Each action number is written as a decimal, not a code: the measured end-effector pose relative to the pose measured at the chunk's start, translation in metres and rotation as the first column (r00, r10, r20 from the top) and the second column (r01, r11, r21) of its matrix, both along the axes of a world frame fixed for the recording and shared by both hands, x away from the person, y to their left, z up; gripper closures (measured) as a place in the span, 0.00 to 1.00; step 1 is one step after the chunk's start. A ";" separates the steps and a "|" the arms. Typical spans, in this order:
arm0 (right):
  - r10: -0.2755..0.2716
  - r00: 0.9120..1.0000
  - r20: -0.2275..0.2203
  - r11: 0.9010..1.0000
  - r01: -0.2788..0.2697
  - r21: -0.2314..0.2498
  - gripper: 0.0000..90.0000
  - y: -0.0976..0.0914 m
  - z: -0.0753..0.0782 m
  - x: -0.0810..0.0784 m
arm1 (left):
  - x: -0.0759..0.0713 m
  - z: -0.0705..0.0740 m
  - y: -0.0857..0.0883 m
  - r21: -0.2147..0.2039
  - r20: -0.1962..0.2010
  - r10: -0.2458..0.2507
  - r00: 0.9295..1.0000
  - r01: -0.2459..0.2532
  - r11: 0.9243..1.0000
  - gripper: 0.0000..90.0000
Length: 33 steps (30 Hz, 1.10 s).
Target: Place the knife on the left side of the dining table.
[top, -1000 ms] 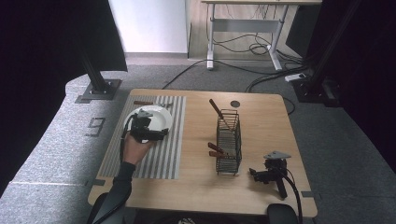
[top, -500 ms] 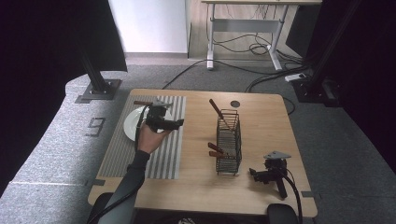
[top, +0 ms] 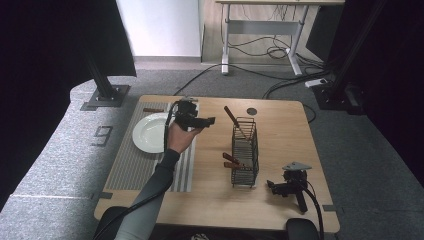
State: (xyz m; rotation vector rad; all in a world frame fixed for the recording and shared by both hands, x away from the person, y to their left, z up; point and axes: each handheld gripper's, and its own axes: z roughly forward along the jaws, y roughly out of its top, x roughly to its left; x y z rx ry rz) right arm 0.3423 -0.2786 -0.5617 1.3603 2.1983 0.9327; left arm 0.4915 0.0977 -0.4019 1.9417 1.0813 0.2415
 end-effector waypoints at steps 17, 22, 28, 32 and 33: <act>0.000 1.000 0.001 1.000 0.000 0.000 0.00 0.000 0.000 0.000 | 0.024 -0.001 -0.048 -0.137 -0.125 0.026 0.992 -0.044 0.990 0.39; 0.000 1.000 0.001 1.000 0.000 -0.001 0.00 0.000 0.000 0.000 | 0.032 -0.006 -0.056 -0.184 -0.168 0.045 0.985 -0.076 0.980 0.49; 0.000 1.000 0.001 1.000 0.000 -0.001 0.00 0.000 0.000 0.000 | 0.038 -0.011 -0.063 -0.244 -0.227 0.034 0.973 -0.091 0.965 0.65; 0.000 1.000 0.001 1.000 0.000 0.000 0.00 0.000 0.000 0.000 | 0.037 -0.013 -0.062 -0.283 -0.238 0.041 0.970 -0.109 0.953 0.82; 0.000 1.000 0.001 1.000 0.000 0.000 0.00 0.000 0.000 0.000 | 0.036 -0.014 -0.062 -0.290 -0.245 0.041 0.969 -0.114 0.950 0.84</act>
